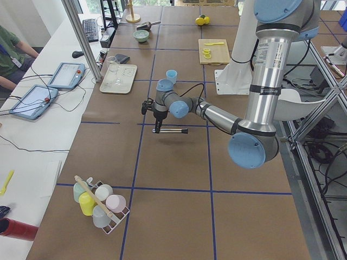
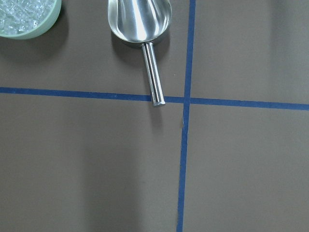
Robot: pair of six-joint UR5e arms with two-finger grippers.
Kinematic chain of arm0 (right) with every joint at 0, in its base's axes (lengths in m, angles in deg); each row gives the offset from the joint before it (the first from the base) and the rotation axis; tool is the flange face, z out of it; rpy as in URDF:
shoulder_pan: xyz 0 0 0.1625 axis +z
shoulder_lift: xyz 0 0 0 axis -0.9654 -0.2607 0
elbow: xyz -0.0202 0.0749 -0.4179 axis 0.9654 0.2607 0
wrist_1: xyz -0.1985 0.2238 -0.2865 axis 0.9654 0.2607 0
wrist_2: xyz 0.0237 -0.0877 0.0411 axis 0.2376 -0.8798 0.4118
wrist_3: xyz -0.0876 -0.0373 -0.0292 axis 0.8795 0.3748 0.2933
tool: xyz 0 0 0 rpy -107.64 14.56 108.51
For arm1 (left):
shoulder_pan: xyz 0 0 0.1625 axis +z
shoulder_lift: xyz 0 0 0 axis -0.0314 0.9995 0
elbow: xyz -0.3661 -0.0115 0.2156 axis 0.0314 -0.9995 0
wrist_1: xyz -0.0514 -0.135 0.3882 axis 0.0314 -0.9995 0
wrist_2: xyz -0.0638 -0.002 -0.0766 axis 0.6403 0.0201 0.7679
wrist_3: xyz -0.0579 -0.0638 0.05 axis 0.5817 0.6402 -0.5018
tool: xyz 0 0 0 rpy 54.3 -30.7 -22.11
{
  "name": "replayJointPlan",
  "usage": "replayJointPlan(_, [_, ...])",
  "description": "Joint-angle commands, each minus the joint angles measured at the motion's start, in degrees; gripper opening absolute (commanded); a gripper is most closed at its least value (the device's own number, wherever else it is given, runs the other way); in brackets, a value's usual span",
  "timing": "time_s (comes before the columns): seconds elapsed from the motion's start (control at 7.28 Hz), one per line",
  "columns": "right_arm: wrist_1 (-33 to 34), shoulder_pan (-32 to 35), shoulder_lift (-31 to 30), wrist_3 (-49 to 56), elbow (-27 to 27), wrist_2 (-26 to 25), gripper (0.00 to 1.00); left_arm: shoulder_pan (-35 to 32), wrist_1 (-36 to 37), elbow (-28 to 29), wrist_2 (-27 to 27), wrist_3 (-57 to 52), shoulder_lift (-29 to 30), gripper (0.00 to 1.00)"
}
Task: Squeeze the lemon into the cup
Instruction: 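Lift the muddler out of the cup and carry it back, then lower the muddler onto the table and release it with the left gripper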
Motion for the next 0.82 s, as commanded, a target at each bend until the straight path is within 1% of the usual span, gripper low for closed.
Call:
replayJointPlan(0.0, [0.0, 0.0, 0.1, 0.0, 0.1, -0.1, 1.0, 0.3, -3.9, 3.8, -0.1, 1.1, 0.3, 0.0])
replayJointPlan(0.14, [0.0, 0.0, 0.2, 0.1, 0.1, -0.1, 1.0, 0.3, -7.1, 5.5, -0.1, 1.1, 0.4, 0.0])
replayJointPlan(0.27, [0.0, 0.0, 0.1, 0.0, 0.1, -0.1, 1.0, 0.3, -7.8, 6.2, -0.1, 1.0, 0.8, 0.0])
replayJointPlan(0.41, [0.0, 0.0, 0.2, 0.0, 0.2, -0.1, 1.0, 0.3, -7.5, 6.2, -0.1, 0.5, 1.8, 0.15])
replayJointPlan(0.55, [0.1, 0.0, 0.5, 0.0, 0.2, -0.2, 1.0, 0.3, -7.5, 6.2, -0.1, 0.5, 2.0, 0.97])
replayJointPlan(0.69, [0.1, 0.0, 0.6, 0.0, 0.2, -0.2, 1.0, 0.3, -7.4, 6.2, -0.1, 0.2, 2.1, 1.0])
